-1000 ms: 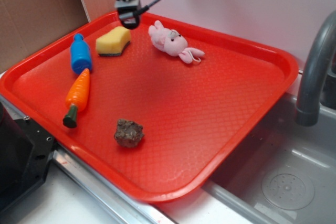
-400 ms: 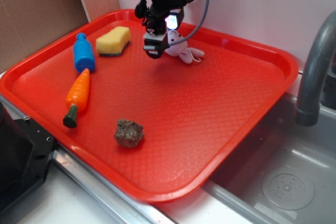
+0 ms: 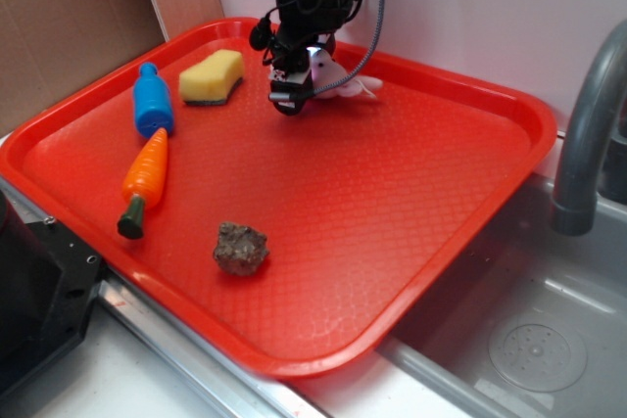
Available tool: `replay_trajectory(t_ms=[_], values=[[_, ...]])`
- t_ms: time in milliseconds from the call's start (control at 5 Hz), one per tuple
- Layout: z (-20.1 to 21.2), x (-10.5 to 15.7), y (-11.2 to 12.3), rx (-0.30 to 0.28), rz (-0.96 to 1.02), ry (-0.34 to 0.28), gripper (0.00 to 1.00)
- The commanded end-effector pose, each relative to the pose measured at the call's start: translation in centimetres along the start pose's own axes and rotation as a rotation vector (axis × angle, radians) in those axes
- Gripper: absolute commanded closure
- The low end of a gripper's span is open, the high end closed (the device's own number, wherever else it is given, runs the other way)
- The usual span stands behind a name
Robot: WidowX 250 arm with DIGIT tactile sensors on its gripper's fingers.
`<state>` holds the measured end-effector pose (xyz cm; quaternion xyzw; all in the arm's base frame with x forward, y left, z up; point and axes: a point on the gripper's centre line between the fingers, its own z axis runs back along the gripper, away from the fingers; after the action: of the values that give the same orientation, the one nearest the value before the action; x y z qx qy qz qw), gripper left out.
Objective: Grab the pink bunny.
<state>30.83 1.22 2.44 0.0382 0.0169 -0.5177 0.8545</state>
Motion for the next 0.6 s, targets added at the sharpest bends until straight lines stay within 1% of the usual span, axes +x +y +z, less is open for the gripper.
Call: replay_trajectory(t_ms=[0, 200, 400], values=[[6.7, -0.6, -3.2, 0.046, 0.084, -0.012, 1.0], [11.8, -1.3, -4.9, 0.03, 0.247, -0.027, 1.0], [16.6, -1.2, -6.9, 0.046, 0.487, 0.111, 1.0]])
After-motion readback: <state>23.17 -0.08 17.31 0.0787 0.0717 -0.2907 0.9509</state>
